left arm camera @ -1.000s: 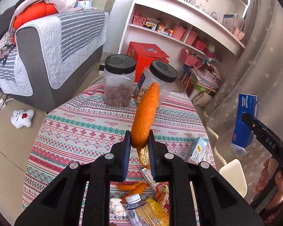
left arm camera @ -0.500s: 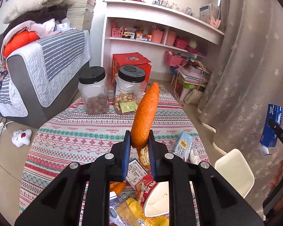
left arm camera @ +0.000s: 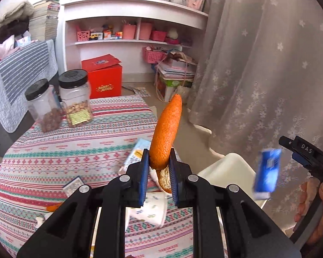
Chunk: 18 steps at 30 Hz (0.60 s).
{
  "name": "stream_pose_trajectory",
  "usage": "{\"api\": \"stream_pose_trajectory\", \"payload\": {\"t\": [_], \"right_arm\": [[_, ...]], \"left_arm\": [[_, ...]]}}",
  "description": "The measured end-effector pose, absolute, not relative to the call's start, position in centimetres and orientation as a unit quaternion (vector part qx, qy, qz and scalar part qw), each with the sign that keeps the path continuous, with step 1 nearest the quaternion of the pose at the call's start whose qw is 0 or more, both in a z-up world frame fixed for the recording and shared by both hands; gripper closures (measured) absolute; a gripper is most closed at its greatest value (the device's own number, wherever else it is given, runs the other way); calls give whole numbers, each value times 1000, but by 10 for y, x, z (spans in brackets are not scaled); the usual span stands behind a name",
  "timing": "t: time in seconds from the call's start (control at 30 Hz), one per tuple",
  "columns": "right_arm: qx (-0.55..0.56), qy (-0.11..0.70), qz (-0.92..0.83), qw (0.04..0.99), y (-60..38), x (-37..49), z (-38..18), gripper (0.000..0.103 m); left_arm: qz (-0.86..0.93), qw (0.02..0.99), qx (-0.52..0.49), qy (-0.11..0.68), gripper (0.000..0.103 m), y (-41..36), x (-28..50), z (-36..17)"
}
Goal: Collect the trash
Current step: 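Carry the orange snack over the white bin and open the left gripper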
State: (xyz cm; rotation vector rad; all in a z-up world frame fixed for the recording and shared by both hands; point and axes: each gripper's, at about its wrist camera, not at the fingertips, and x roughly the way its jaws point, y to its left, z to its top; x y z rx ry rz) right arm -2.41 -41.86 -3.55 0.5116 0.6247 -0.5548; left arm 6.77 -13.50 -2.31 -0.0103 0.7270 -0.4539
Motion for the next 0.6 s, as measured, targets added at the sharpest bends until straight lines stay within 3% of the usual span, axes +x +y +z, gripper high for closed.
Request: {"api": "stream_pose_trajectory", "payload": {"t": [0.6], "right_arm": [[265,204,-358,872,-476,-81,-10,7]], "left_arm": [[-336,841,-7,424,83,-283,51,-59]]}}
